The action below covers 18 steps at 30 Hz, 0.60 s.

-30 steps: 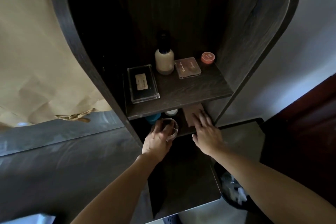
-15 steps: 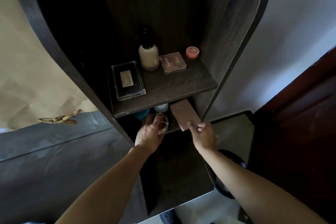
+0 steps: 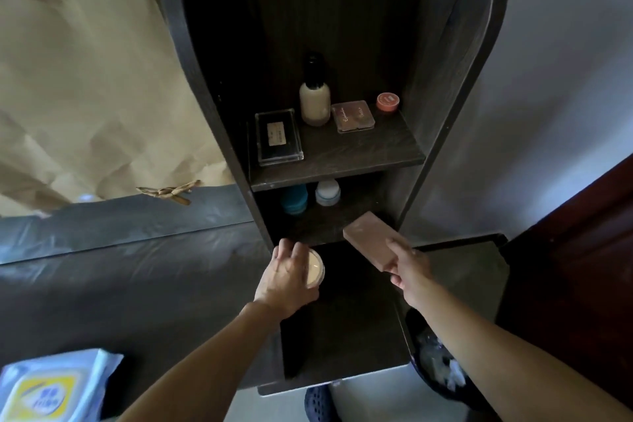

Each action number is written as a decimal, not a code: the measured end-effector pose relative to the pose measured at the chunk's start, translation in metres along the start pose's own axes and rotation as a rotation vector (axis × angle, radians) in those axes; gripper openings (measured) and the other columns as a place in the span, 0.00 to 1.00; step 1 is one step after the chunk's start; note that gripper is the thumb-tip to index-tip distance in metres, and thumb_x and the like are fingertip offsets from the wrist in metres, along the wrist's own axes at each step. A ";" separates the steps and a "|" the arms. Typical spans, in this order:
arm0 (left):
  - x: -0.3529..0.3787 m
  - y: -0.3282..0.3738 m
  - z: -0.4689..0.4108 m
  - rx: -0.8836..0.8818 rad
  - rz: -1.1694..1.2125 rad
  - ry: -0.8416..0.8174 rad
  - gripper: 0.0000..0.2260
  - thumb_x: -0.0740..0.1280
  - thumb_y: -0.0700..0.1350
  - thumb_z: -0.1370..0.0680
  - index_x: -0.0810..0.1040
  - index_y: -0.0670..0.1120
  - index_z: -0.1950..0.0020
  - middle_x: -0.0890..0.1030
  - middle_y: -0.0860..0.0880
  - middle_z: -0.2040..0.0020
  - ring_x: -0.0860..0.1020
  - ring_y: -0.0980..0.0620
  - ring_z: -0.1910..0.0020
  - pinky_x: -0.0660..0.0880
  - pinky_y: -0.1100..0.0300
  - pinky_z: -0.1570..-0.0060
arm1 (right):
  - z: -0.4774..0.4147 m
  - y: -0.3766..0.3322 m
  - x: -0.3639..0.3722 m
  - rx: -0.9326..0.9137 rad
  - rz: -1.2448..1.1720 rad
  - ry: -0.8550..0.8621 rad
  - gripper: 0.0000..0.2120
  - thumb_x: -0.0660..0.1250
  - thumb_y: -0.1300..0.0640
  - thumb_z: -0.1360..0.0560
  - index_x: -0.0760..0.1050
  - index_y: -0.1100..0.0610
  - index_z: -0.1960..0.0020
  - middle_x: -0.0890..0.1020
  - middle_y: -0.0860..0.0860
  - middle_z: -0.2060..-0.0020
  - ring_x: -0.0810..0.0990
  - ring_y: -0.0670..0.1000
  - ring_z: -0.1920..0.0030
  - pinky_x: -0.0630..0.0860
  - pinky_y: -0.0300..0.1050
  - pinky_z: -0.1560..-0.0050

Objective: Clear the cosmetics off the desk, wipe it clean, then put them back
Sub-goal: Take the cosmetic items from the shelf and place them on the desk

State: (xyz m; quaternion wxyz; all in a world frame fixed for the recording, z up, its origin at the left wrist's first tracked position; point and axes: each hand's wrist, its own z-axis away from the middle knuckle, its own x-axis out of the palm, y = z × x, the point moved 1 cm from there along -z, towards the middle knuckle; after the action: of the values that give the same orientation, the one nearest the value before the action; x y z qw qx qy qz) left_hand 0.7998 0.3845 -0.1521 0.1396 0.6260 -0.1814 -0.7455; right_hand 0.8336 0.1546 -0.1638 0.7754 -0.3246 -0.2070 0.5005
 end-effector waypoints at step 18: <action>-0.022 -0.104 0.196 -0.429 0.028 0.199 0.24 0.71 0.56 0.37 0.70 0.50 0.45 0.73 0.53 0.49 0.71 0.49 0.47 0.70 0.58 0.54 | 0.104 0.109 0.054 -0.004 0.443 -0.417 0.14 0.67 0.47 0.26 0.73 0.53 0.45 0.79 0.58 0.50 0.79 0.59 0.51 0.76 0.43 0.71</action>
State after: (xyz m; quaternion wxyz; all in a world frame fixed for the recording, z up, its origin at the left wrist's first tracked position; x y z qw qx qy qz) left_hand 0.6126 0.5061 -0.1496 0.2970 0.6499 -0.0127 -0.6995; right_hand 0.7183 0.2661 -0.1684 0.5873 -0.2537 -0.2870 0.7130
